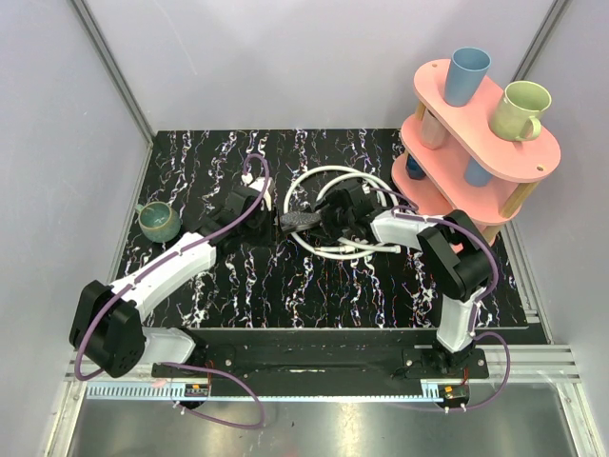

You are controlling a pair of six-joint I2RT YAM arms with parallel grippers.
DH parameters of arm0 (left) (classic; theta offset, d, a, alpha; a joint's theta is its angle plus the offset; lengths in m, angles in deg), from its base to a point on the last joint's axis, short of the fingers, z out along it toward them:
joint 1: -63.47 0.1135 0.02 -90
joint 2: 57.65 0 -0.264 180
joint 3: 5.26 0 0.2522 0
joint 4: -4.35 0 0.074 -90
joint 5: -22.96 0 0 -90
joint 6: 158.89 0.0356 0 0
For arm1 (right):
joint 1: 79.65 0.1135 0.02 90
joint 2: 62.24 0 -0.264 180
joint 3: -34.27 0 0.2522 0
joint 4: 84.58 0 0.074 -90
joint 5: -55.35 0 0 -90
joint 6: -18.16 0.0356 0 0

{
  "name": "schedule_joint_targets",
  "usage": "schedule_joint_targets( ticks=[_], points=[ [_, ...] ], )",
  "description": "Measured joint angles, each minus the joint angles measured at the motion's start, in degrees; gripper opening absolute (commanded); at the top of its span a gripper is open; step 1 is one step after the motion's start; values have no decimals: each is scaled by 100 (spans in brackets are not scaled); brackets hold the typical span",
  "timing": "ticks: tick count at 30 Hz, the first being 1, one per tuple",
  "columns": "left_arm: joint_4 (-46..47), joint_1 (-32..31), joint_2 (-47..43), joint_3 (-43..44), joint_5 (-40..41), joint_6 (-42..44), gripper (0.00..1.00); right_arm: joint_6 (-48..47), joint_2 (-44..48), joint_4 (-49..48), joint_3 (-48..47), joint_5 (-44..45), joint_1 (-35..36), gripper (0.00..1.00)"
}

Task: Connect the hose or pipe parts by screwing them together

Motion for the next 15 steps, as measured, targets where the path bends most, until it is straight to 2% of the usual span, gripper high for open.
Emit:
schedule_joint_targets(
  ticks=[2,3,6,7,8,9,12,13,15],
  points=[
    [13,-4,0,0,-2,-33,0,11,-15,-24,50,50,0,64],
    [22,-9,0,0,-4,-46,0,39,-15,-120,122,66,0,54],
    [22,-13,0,-2,-7,-81,0,90,-15,-234,278,116,0,40],
    [22,-15,-2,-2,-24,-90,0,74,-15,-251,299,133,0,32],
    [22,-15,-2,-2,-63,-96,0,87,-15,-308,319,164,0,28],
    [22,-15,-2,-2,-107,-96,7,59,-15,-350,326,186,0,25],
    [15,-15,-7,-2,-127,-142,25,107,-22,-501,339,236,-4,6],
    [11,-15,-13,-2,-127,-140,42,111,-26,-608,363,232,-9,0],
    [9,-13,-24,-4,-146,-140,57,103,-31,-780,426,219,-11,0]
  ],
)
